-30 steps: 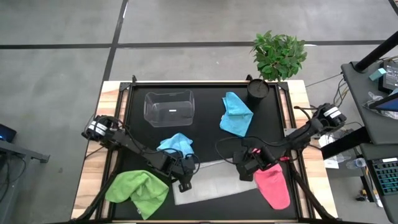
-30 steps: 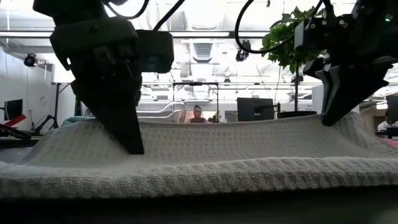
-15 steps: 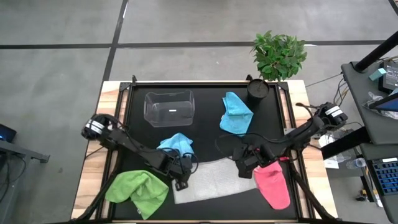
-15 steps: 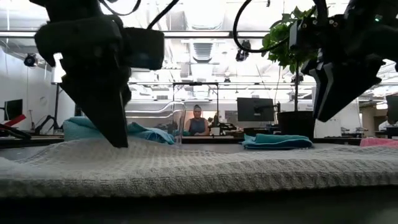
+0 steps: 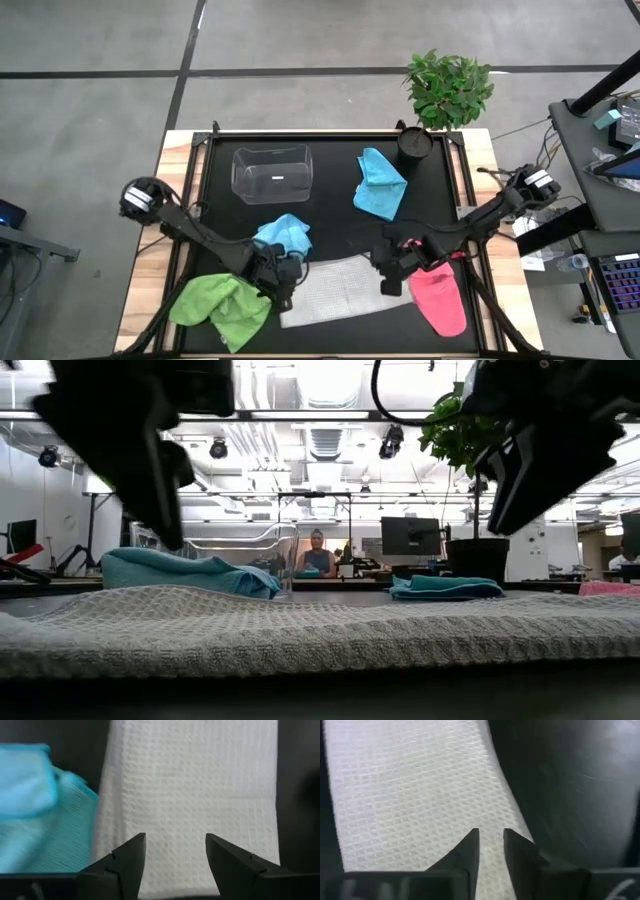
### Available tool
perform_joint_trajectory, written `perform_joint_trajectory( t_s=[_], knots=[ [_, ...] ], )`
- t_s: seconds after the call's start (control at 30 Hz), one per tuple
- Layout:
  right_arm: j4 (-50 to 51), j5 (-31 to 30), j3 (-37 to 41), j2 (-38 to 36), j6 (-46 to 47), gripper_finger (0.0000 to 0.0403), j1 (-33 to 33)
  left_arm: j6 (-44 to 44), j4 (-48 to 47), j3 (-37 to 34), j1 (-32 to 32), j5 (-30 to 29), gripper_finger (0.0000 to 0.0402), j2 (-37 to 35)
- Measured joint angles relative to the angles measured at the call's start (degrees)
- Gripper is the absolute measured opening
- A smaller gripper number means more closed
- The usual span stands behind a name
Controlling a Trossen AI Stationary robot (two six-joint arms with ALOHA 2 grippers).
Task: Fold microfiber towels
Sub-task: Fold the gray microfiber cloth
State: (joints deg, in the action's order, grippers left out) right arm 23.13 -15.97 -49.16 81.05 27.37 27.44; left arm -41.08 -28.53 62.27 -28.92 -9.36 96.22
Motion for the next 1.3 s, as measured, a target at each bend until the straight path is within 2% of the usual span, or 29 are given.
perform_joint_trajectory(
  t_s=[0.1, 0.27, 0.6, 0.73, 1.0, 1.3],
  knots=[
    [-3.4, 0.0, 1.1, 1.4, -0.8, 0.0048, 0.4, -0.3, -1.4, -0.4, -1.4, -1.6, 0.0191, 0.8],
    [-4.1, -0.6, 1.6, 2.7, -1.1, 0.0016, 0.3, -0.5, -6.9, -1.0, -2.2, -8.3, 0.0191, 0.9],
    [-5.1, -0.7, 1.6, 2.8, -2.5, 0.0009, 0.3, -0.5, -0.3, -6.5, -2.2, -9.2, 0.0189, 0.9],
    [-5.0, -0.7, 1.6, 2.8, -2.5, 0.0009, 0.3, 0.0, 3.3, -7.6, -2.2, -9.0, 0.0151, 0.9],
    [-5.0, -0.7, 1.6, 2.8, -2.5, 0.0009, 0.3, 1.2, 3.6, -7.8, -2.2, -7.4, 0.0012, 0.8],
    [-5.0, -0.7, 1.6, 2.8, -2.5, 0.0009, 0.3, 2.4, -1.0, -6.8, -2.2, -10.3, 0.0010, -1.2]
  ],
)
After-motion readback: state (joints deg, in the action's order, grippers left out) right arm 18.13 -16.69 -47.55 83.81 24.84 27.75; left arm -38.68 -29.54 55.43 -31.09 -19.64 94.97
